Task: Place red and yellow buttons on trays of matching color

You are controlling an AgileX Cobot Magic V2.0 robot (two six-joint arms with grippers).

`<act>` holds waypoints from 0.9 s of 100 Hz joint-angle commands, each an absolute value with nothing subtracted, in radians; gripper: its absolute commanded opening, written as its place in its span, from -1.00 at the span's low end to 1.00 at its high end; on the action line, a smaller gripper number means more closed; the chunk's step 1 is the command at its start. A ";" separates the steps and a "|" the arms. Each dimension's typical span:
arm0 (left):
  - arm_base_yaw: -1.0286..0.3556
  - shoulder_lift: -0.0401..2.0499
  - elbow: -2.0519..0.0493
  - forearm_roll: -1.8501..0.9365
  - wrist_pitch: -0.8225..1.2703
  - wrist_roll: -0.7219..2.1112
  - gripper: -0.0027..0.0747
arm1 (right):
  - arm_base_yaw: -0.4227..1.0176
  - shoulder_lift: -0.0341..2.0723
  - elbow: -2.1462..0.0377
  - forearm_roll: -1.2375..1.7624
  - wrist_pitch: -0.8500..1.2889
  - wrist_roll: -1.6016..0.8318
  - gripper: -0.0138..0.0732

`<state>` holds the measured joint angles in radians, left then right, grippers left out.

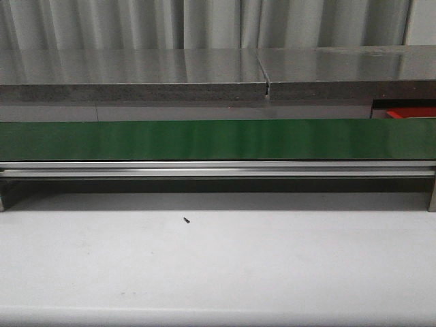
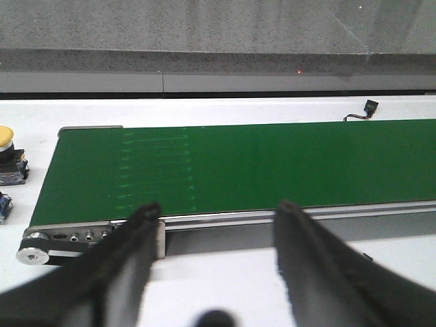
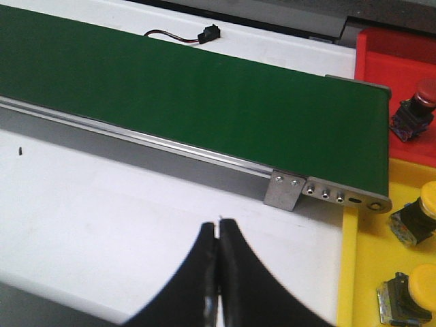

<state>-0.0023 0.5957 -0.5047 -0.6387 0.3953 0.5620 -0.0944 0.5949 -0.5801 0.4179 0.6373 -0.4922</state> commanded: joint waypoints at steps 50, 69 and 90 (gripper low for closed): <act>0.165 0.811 -0.780 -0.494 0.447 0.280 0.74 | -0.094 0.590 -0.604 0.437 0.582 -0.500 -0.91; 0.335 1.050 -0.970 -0.507 0.510 0.234 0.73 | -0.094 0.590 -0.604 0.437 0.582 -0.500 -0.91; 0.450 1.297 -1.111 -0.524 0.515 0.234 0.73 | -0.094 0.590 -0.604 0.437 0.582 -0.500 -0.91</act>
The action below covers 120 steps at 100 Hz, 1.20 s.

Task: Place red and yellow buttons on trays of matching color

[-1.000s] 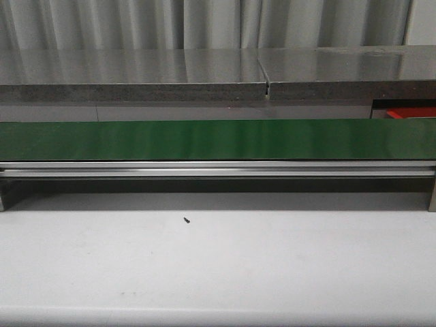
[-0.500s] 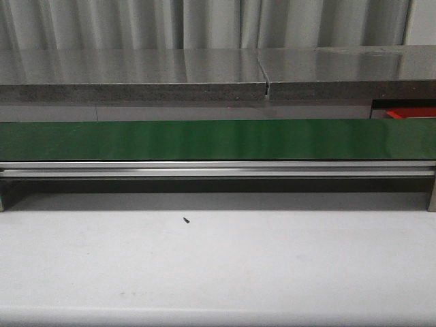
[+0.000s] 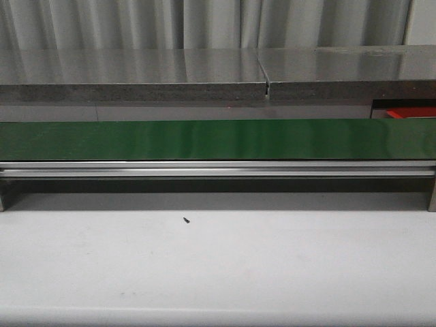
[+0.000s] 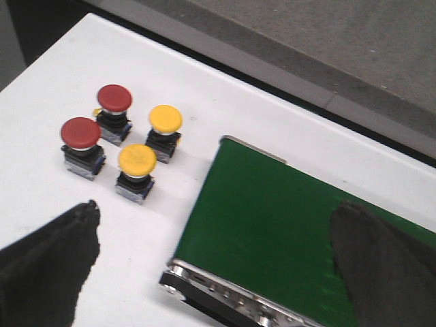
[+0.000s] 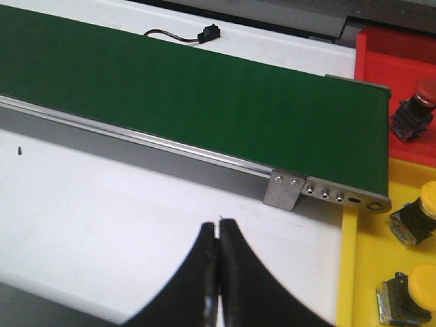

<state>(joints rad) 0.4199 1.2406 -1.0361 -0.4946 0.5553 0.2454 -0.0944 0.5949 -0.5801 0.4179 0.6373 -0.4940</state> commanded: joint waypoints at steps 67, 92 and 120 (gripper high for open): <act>0.473 1.823 -1.404 -0.551 0.620 0.234 0.73 | -0.094 0.590 -0.604 0.437 0.582 -0.500 -0.91; 0.473 1.885 -1.450 -0.556 0.622 0.234 0.73 | -0.094 0.590 -0.604 0.437 0.582 -0.500 -0.91; 0.473 1.955 -1.518 -0.568 0.636 0.234 0.73 | -0.094 0.590 -0.604 0.437 0.582 -0.500 -0.91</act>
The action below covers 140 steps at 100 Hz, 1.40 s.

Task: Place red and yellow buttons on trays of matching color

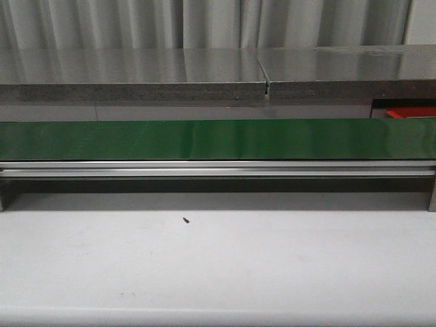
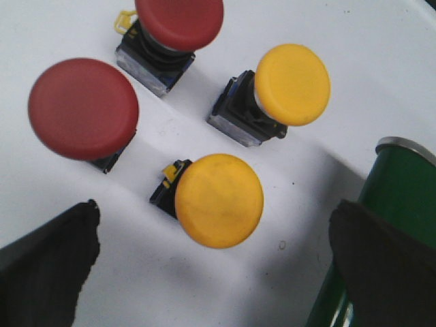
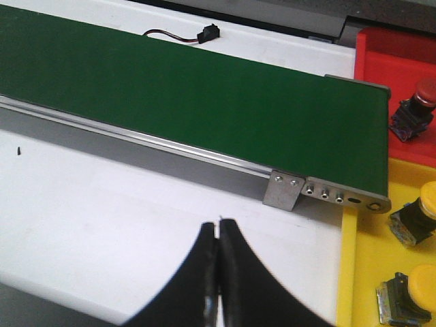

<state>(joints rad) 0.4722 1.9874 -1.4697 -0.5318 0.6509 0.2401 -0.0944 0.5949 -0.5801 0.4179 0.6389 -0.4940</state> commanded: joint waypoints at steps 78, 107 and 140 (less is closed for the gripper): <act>0.469 2.055 -1.576 -0.581 0.658 0.234 0.24 | -0.094 0.590 -0.604 0.437 0.582 -0.500 -0.91; 0.469 2.029 -1.576 -0.581 0.705 0.272 -0.67 | -0.094 0.590 -0.604 0.437 0.582 -0.500 -0.91; 0.462 1.836 -1.576 -0.579 0.783 0.297 -0.98 | -0.094 0.590 -0.604 0.437 0.582 -0.500 -0.91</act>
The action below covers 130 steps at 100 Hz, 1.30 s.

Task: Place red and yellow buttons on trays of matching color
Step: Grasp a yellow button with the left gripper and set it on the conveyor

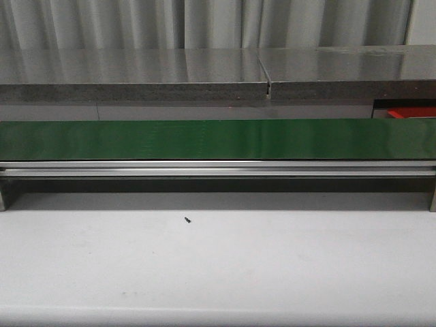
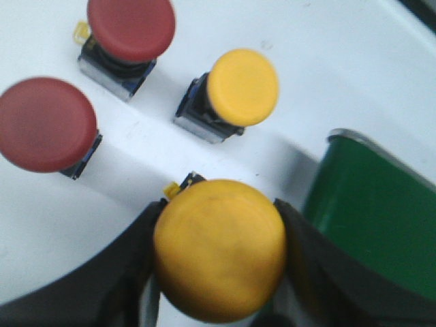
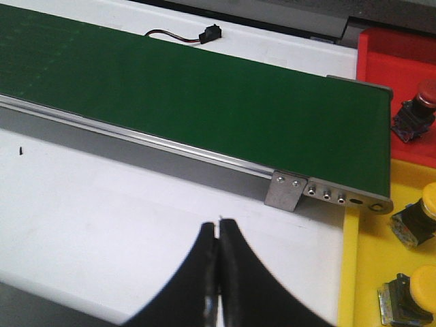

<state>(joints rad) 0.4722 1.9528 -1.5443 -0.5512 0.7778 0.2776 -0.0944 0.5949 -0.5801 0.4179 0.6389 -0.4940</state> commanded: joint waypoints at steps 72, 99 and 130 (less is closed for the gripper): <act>0.083 1.803 -1.576 -0.275 0.799 0.335 -0.98 | -0.094 0.590 -0.604 0.437 0.582 -0.500 -0.91; 0.083 1.829 -1.576 -0.268 0.810 0.282 -0.98 | -0.094 0.590 -0.604 0.437 0.582 -0.500 -0.91; 0.083 1.834 -1.576 -0.268 0.825 0.260 -0.54 | -0.094 0.590 -0.604 0.437 0.582 -0.500 -0.91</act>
<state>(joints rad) 0.0870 1.8774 -1.5443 -0.2534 0.8493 0.2726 -0.0944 0.5949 -0.5801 0.4179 0.6389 -0.4940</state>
